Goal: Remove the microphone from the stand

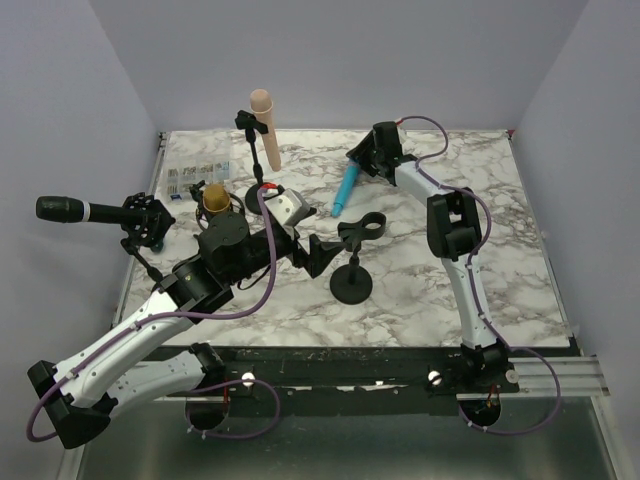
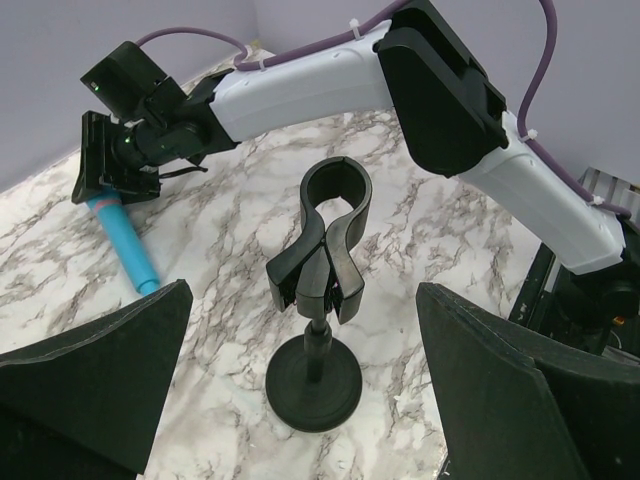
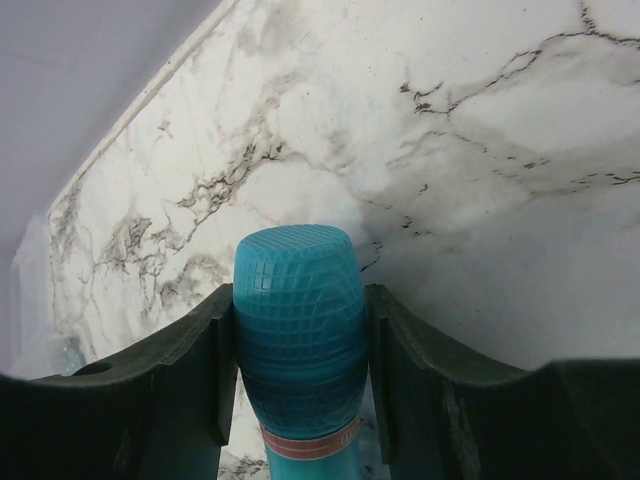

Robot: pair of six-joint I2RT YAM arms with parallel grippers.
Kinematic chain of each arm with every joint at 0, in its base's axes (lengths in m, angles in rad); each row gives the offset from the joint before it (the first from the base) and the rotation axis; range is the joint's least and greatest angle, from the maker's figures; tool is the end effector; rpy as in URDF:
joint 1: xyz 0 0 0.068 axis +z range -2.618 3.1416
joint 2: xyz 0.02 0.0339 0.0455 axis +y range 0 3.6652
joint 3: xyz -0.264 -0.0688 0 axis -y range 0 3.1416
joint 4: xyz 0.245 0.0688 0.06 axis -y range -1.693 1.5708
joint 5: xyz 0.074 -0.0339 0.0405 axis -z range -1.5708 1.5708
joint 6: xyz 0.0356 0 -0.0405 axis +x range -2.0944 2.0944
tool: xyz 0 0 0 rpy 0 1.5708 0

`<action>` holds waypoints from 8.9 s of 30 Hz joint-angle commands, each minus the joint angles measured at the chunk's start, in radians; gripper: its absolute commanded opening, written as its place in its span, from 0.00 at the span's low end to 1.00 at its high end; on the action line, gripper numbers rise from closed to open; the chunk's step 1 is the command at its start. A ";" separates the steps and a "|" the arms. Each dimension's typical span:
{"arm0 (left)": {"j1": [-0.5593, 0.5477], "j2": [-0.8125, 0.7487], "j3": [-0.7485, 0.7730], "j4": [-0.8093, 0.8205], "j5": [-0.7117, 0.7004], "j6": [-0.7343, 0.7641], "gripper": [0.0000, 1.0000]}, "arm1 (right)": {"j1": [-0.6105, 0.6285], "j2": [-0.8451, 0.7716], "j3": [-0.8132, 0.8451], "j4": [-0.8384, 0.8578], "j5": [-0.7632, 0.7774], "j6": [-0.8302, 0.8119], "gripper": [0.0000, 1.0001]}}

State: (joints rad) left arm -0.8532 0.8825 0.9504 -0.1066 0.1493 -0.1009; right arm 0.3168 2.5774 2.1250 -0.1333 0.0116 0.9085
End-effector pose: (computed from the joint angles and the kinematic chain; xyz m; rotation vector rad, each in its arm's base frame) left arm 0.1287 -0.1555 0.3897 0.7266 1.5120 -0.8503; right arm 0.5522 0.1806 0.1410 0.6596 2.1403 0.6805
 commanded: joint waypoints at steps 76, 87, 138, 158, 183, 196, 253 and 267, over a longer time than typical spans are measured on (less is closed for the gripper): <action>-0.015 -0.064 -0.024 0.023 0.005 -0.003 0.98 | 0.509 -1.633 -1.771 0.480 0.161 -0.387 0.90; -0.015 -0.066 -0.027 0.022 -0.013 0.004 0.98 | 0.638 -1.506 -1.784 0.760 0.344 -0.544 0.69; -0.021 -0.078 -0.031 0.032 0.012 -0.018 0.98 | 0.066 -1.004 -1.350 0.853 0.834 -0.758 0.01; -0.022 -0.089 -0.072 0.060 -0.094 0.020 0.98 | -0.281 -0.409 -0.753 1.050 0.651 -0.931 0.01; -0.023 -0.126 -0.067 0.048 -0.117 0.057 0.98 | -0.308 -0.510 -0.895 0.916 0.525 -0.773 0.98; -0.023 -0.188 -0.053 0.033 -0.178 0.076 0.98 | -0.229 -0.864 -1.229 0.608 0.376 -0.456 1.00; 0.241 -0.500 -0.122 0.145 -0.593 0.047 0.99 | 0.786 -0.820 -0.812 0.530 0.238 -0.624 0.92; 0.270 -0.496 -0.006 0.046 -0.602 0.069 0.99 | 0.788 -0.832 -0.601 0.290 0.167 -0.621 0.93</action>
State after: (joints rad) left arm -0.5892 0.3946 0.9119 -0.0269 -0.4561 -0.0589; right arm 1.1004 1.7695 1.4883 0.2214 0.1940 0.2863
